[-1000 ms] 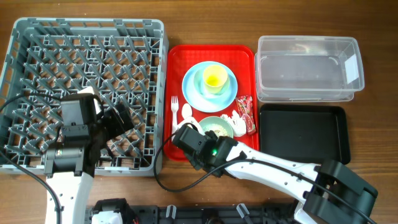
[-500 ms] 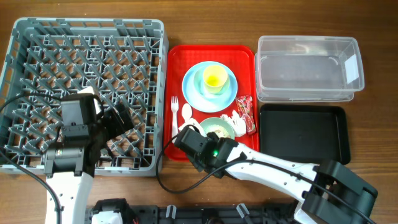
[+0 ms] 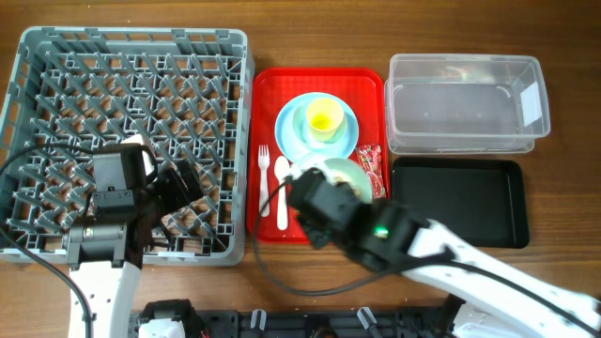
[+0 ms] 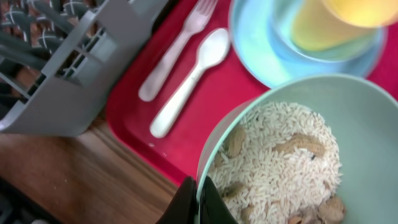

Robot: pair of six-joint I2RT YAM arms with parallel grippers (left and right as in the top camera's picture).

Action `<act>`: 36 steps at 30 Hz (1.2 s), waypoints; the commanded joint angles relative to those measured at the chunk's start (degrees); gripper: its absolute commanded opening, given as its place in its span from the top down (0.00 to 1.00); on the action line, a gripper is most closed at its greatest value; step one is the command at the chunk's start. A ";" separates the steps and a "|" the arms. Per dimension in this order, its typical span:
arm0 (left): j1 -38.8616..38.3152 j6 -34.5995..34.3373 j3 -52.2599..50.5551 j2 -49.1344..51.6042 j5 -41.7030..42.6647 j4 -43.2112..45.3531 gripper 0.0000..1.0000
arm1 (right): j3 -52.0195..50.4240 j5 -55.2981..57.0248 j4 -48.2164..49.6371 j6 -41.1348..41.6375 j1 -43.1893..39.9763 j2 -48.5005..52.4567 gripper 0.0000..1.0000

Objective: Sort waste into correct bins and load items into the dishwasher rack
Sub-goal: 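Carry the bowl over the black tray and tip out the rice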

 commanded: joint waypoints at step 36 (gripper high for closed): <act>0.52 -0.50 0.70 -0.90 1.11 -2.14 0.00 | -28.39 -94.27 9.18 -34.21 -100.32 6.56 0.96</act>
